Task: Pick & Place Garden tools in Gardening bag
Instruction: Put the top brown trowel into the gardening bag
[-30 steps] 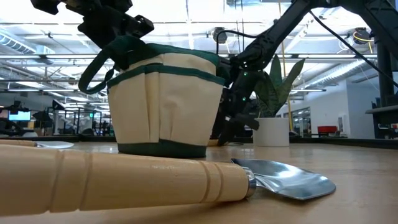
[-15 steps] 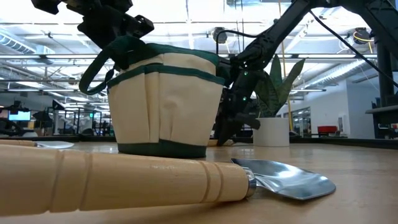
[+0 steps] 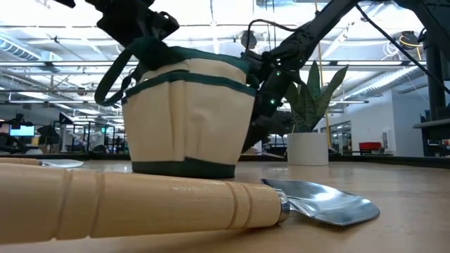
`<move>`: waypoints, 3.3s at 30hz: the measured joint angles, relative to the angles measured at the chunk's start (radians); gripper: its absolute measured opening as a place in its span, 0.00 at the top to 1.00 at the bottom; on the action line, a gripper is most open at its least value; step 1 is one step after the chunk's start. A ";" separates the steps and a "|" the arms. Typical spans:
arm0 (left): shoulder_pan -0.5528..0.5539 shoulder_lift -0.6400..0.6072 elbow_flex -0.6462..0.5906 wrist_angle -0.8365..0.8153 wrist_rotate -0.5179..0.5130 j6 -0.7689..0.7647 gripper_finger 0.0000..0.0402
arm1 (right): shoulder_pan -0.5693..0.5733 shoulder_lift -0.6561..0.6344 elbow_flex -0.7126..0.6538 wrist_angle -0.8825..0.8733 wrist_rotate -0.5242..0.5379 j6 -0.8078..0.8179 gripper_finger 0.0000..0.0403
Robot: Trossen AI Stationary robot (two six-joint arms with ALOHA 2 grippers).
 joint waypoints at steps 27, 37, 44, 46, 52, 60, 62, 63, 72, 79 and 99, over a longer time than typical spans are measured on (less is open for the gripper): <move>-0.008 0.000 0.000 0.061 -0.001 -0.107 0.92 | -0.009 -0.224 0.002 0.117 -0.139 0.328 0.86; -0.007 0.000 0.000 0.066 -0.035 -0.056 0.90 | 0.025 -0.306 0.003 0.113 -0.339 0.489 0.85; -0.007 0.000 0.000 0.104 -0.037 -0.013 0.74 | 0.064 -0.306 0.003 0.115 -0.333 0.589 0.86; -0.007 0.000 0.000 0.108 -0.038 0.016 0.70 | 0.077 -0.306 0.003 0.117 -0.332 0.598 0.86; -0.007 0.000 0.000 0.111 -0.080 0.038 0.61 | 0.120 -0.333 0.003 0.158 -0.348 0.650 0.86; -0.017 0.000 0.000 0.117 -0.082 0.041 0.60 | 0.168 -0.355 0.004 0.295 -0.414 0.739 0.86; -0.023 0.000 0.000 0.118 -0.087 0.041 0.60 | 0.177 -0.352 0.005 0.321 -0.414 0.775 0.86; -0.027 0.000 0.000 0.118 -0.098 0.041 0.60 | 0.182 -0.350 0.003 0.335 -0.414 0.794 0.86; -0.056 0.000 0.000 0.115 -0.183 0.050 0.60 | 0.260 -0.316 0.003 0.373 -0.411 0.835 0.85; -0.082 -0.010 -0.001 0.109 -0.188 0.040 0.60 | 0.330 -0.266 0.003 0.454 -0.403 0.850 0.85; -0.157 -0.108 -0.001 -0.065 -0.245 -0.070 0.60 | 0.354 -0.241 -0.209 0.565 -0.227 0.988 0.85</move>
